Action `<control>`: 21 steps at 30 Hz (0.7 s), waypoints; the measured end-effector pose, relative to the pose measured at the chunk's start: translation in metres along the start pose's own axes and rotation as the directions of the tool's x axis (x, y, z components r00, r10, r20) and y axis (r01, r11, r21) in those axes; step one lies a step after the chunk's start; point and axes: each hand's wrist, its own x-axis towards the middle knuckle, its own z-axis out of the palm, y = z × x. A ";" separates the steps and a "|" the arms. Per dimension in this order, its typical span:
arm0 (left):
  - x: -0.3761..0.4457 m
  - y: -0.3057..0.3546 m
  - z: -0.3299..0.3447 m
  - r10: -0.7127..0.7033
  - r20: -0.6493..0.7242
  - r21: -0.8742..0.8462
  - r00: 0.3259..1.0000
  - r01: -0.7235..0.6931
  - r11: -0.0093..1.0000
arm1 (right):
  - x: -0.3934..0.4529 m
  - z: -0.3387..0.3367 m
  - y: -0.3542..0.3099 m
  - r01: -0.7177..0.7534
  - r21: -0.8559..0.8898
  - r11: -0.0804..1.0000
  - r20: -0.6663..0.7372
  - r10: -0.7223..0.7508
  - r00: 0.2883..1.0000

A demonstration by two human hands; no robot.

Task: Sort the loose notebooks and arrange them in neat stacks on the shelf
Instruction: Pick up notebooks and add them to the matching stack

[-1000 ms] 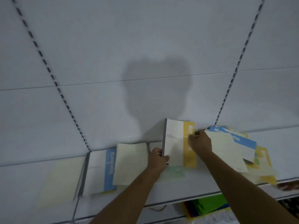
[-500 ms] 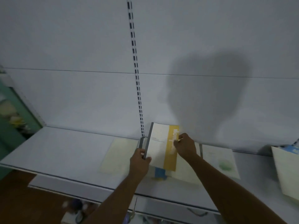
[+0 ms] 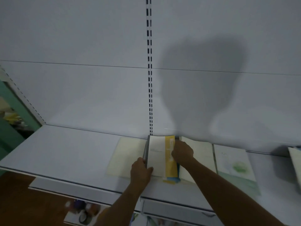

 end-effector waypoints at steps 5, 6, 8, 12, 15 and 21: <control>-0.002 0.000 0.006 0.048 0.006 0.156 0.999 -0.049 0.987 | -0.005 0.009 0.006 0.128 -0.197 0.972 0.047 -0.121 0.992; -0.003 0.000 0.007 0.051 0.009 0.176 0.999 -0.052 0.983 | -0.006 0.010 0.009 0.166 -0.246 0.955 0.045 -0.159 0.986; -0.005 0.001 0.009 0.056 0.016 0.196 0.998 -0.058 0.979 | -0.009 0.012 0.015 0.218 -0.296 0.930 0.035 -0.218 0.975; -0.010 0.002 0.012 0.076 0.022 0.211 0.997 -0.079 0.974 | -0.010 0.013 0.024 0.249 -0.292 0.923 0.025 -0.253 0.967; -0.013 0.004 0.012 0.066 0.005 0.225 0.998 -0.065 0.972 | -0.012 0.010 0.030 0.273 -0.289 0.917 0.033 -0.275 0.961; -0.020 0.010 0.014 0.042 -0.068 0.265 0.997 -0.023 0.964 | -0.020 0.010 0.036 0.305 -0.208 0.930 0.048 -0.301 0.952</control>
